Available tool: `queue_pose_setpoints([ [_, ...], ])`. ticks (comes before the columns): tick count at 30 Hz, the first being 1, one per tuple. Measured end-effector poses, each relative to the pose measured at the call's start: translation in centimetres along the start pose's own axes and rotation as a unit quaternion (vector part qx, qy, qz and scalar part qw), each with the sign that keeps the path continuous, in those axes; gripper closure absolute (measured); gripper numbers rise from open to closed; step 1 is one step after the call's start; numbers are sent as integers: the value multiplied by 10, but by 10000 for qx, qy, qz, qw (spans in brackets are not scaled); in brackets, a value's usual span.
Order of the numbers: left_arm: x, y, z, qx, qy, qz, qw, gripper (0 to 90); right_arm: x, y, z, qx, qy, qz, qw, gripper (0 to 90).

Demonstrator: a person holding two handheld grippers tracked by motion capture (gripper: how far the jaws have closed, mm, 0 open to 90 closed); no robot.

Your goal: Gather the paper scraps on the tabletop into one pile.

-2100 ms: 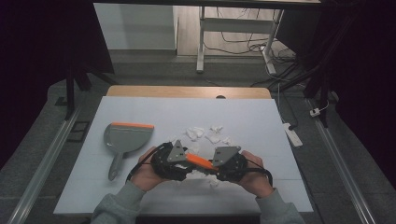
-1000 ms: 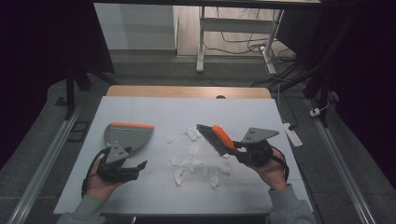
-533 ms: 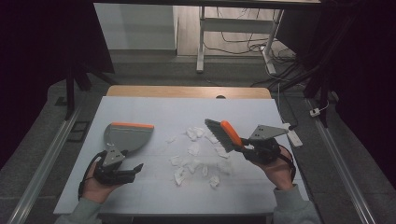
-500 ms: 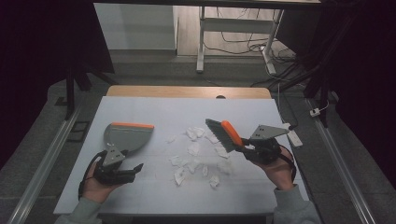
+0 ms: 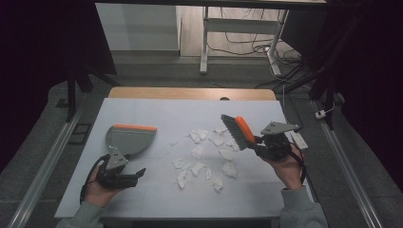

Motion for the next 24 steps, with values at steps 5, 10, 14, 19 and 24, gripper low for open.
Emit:
queue_pose_setpoints([
  [5,-1,-1,0,10,-24,60,10000,250,22,7,-8,-237,-378,-190,9988,701],
  [10,1,-2,-2,-16,-83,9,10000,249,38,11,-34,-1040,-431,-85,9936,700],
  [14,1,-2,-2,-13,-99,-4,10000,250,47,13,-61,-1628,-414,17,9858,700],
  [19,0,-4,-1,4,-97,30,9999,250,61,21,-96,-2225,-580,228,9729,701],
  [24,-1,-5,-1,-7,-115,49,9999,250,66,29,-117,-2577,-582,299,9640,700],
])
Point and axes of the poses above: each handheld gripper's, and its own axes: z roughly backward along the jaws, y roughly out of its top, x roughly to its right, the point moved 5 cm from there along -z, roughly forward along the jaws, and after that the axes turned 4 degrees about x, right-handed, at the moved point
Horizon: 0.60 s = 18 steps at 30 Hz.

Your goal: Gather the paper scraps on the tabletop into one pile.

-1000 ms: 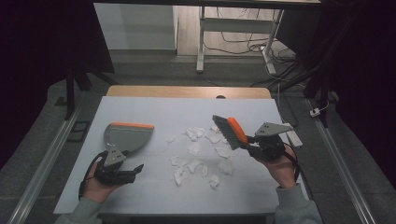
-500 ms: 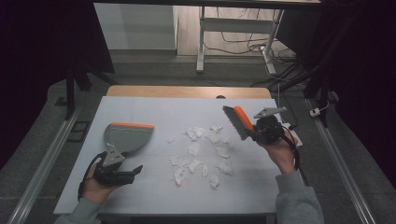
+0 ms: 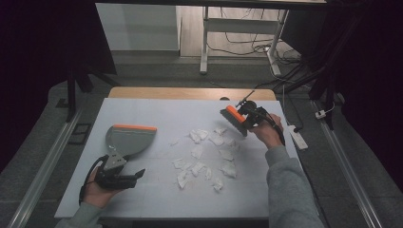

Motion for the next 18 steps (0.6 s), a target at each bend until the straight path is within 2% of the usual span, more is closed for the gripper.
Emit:
queue_pose_setpoints([
  [4,0,0,1,17,18,-9,10000,250,-3,5,-11,-267,-49,133,9995,701],
  [7,0,0,1,17,18,-11,10000,251,-9,8,-14,-265,102,210,9994,701],
  [10,1,0,1,-2,18,-29,10000,251,-17,10,-15,-313,91,416,9986,702],
  [14,1,0,0,-18,13,-44,10000,251,-31,10,-15,-403,245,651,9968,704],
  [18,2,0,0,-27,20,-48,10000,251,-47,10,-9,-409,603,735,9946,703],
])
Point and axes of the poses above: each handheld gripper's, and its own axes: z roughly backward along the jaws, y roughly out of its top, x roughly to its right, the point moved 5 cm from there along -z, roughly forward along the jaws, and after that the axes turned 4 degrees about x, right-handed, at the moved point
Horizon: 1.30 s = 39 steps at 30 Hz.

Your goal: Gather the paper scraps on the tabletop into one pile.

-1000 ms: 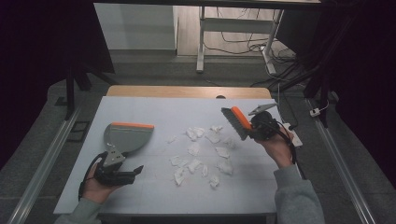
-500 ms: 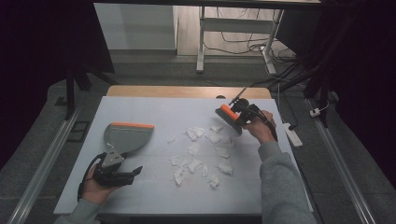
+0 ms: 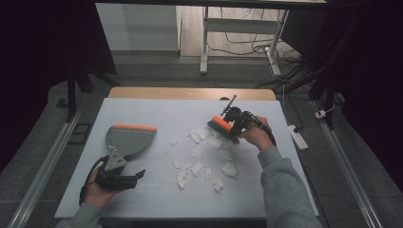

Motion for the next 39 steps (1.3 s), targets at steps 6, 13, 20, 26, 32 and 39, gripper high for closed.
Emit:
queue_pose_setpoints([
  [6,1,0,0,-13,-9,3,10000,251,-30,0,7,150,494,235,9984,703],
  [13,0,0,1,15,-17,30,10000,252,-29,2,38,779,542,64,9955,702],
  [20,1,0,-1,-13,-22,14,10000,253,-9,5,39,859,60,-161,9962,702],
  [26,0,0,0,8,-2,34,10000,253,0,29,11,523,-276,67,9982,702],
  [32,-2,0,1,48,-13,55,10000,254,-12,54,-13,165,-192,454,9986,702],
  [39,-4,0,3,75,-29,61,9999,254,-38,58,-16,-28,12,1071,9942,704],
])
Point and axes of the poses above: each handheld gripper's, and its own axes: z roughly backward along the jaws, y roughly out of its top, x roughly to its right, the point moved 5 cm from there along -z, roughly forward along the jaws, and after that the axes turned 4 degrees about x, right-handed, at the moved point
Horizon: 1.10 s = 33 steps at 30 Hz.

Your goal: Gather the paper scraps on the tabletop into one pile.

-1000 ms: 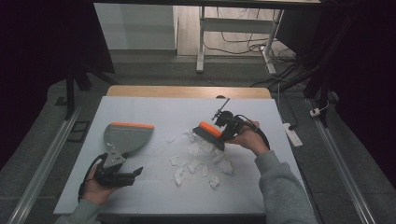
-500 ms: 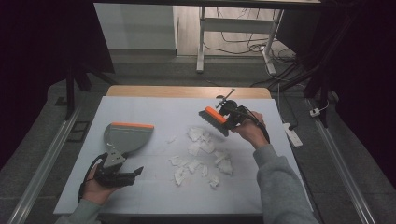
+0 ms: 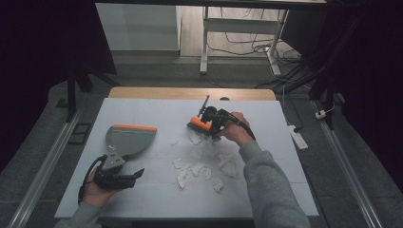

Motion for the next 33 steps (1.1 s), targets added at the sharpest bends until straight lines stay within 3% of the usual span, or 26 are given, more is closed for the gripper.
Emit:
queue_pose_setpoints([
  [3,0,0,0,-4,4,-7,10000,254,-17,-4,8,-28,317,237,9992,704],
  [7,2,0,0,-11,-6,-23,10000,254,-37,-12,18,-13,548,628,9965,703],
  [10,2,1,0,-11,2,-25,10000,255,-40,-14,31,283,575,503,9967,703],
  [14,1,1,1,4,14,-6,10000,255,-30,-12,51,729,264,110,9969,702],
  [20,0,0,1,-15,24,-7,10000,257,-20,4,58,1183,145,-594,9911,703],
  [22,0,0,0,-11,32,-9,10000,256,-21,14,56,1335,276,-849,9870,702],
  [25,0,0,0,-19,25,-7,10000,257,-26,34,48,1582,616,-1336,9764,702],
  [30,0,-1,0,-28,17,-14,10000,257,-38,63,21,1673,1046,-1744,9647,702],
  [33,0,-1,0,-29,37,-18,10000,257,-42,73,4,1713,1245,-2068,9552,702],
])
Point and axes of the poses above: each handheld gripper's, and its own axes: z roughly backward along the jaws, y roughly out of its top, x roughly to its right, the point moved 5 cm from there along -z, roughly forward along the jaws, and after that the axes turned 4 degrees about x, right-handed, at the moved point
